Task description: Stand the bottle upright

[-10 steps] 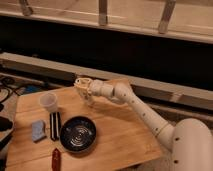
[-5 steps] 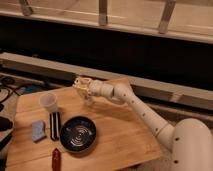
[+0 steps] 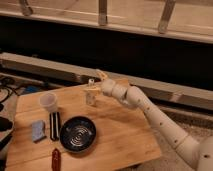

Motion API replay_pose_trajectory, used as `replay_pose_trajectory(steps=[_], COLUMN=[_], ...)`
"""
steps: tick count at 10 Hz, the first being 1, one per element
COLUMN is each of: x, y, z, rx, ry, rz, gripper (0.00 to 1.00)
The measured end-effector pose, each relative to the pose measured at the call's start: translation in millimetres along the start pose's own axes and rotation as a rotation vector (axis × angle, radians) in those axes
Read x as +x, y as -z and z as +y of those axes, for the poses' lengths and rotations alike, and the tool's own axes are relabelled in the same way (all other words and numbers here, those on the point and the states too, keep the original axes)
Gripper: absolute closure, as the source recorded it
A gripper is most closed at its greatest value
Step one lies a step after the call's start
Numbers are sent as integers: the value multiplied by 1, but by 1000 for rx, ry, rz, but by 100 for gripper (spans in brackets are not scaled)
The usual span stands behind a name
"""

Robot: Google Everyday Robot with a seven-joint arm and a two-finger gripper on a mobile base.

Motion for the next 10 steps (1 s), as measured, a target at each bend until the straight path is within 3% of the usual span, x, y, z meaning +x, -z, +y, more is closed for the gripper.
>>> replay_pose_trajectory(steps=[2, 6, 7, 10], x=[3, -9, -12, -15], y=[11, -7, -3, -11], z=[6, 6, 3, 8], rx=[-28, 0, 7, -20], ry=[-6, 13, 19, 39], rz=[4, 36, 45, 53], gripper=[51, 89, 93, 93])
